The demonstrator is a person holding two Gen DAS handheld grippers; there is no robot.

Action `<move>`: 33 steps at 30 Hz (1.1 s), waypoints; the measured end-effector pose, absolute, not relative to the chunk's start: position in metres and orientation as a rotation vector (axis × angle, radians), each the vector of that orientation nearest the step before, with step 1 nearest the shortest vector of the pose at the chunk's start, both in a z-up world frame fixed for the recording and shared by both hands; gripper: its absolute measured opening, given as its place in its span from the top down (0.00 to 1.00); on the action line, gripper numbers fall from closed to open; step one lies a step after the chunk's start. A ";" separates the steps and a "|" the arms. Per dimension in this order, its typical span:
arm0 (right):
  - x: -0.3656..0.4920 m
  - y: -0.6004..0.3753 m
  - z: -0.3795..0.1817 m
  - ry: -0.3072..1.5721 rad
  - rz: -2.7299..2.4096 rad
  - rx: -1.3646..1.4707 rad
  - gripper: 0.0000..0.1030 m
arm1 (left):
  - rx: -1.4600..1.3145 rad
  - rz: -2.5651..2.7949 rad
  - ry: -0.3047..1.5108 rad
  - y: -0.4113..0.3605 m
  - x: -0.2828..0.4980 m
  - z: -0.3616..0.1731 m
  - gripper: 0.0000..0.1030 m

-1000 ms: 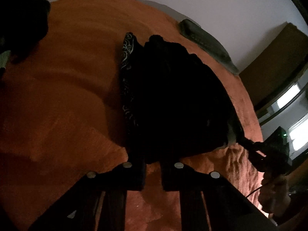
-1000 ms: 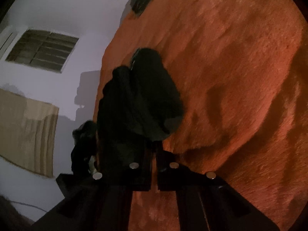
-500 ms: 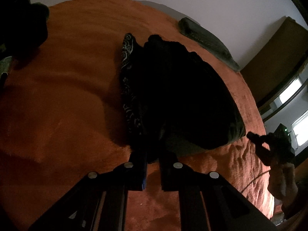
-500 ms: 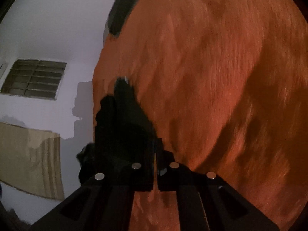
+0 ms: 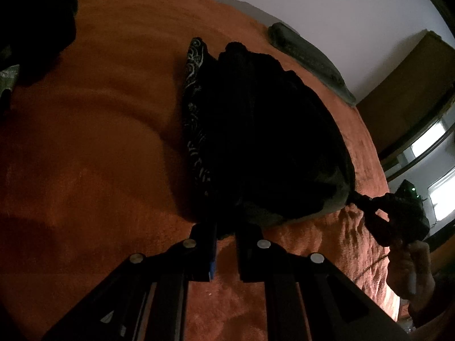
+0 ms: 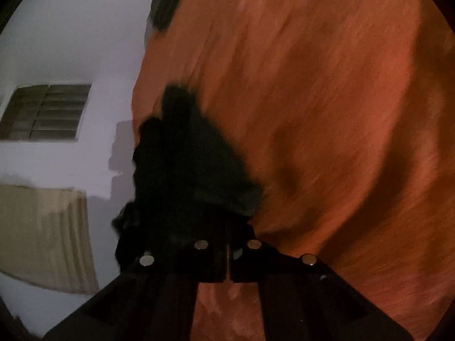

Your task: Fold clothes

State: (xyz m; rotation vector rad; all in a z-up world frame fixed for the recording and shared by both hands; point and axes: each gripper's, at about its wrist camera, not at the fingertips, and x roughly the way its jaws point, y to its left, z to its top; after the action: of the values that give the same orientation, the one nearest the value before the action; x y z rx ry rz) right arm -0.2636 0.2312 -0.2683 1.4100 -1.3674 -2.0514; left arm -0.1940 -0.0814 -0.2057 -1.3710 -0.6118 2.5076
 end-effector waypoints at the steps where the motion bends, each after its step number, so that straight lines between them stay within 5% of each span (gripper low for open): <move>1: -0.262 0.236 -0.265 -1.360 -2.068 1.394 1.00 | -1.372 2.505 -0.618 -0.082 -0.194 -0.205 0.89; 5: -0.255 0.238 -0.260 -1.362 -2.039 1.370 0.95 | -1.379 2.495 -0.634 -0.084 -0.195 -0.205 0.89; 8: -0.249 0.223 -0.273 -1.421 -1.930 1.417 0.42 | -1.392 2.490 -0.642 -0.083 -0.197 -0.208 0.89; 9: -0.246 0.220 -0.276 -1.444 -1.927 1.433 0.42 | -1.396 2.487 -0.648 -0.084 -0.197 -0.209 0.89; 14: -0.259 0.211 -0.274 -1.418 -2.016 1.352 0.42 | -1.397 2.481 -0.649 -0.084 -0.199 -0.210 0.89; 17: -0.271 0.210 -0.268 -1.344 -2.078 1.310 0.87 | -1.398 2.462 -0.693 -0.087 -0.200 -0.213 0.89; 18: -0.275 0.210 -0.269 -1.326 -2.084 1.323 0.89 | -1.402 2.445 -0.733 -0.090 -0.201 -0.215 0.89; 24: -0.269 0.218 -0.262 -1.343 -2.105 1.311 0.94 | -1.407 2.378 -0.920 -0.102 -0.201 -0.229 0.89; 26: -0.266 0.224 -0.265 -1.474 -2.016 1.293 0.94 | -1.408 2.381 -0.907 -0.101 -0.201 -0.228 0.89; 28: -0.269 0.222 -0.260 -1.332 -2.093 1.269 0.94 | -1.409 2.386 -0.886 -0.099 -0.201 -0.226 0.89; 33: -0.264 0.231 -0.281 -1.360 -2.067 1.286 0.92 | -1.428 2.402 -0.814 -0.096 -0.195 -0.228 0.89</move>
State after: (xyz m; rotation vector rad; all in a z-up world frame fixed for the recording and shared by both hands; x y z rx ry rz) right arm -0.2642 0.2307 -0.2814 1.2860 -1.3600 -2.0670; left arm -0.1950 -0.0958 -0.2280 -1.4281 -0.8141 2.4021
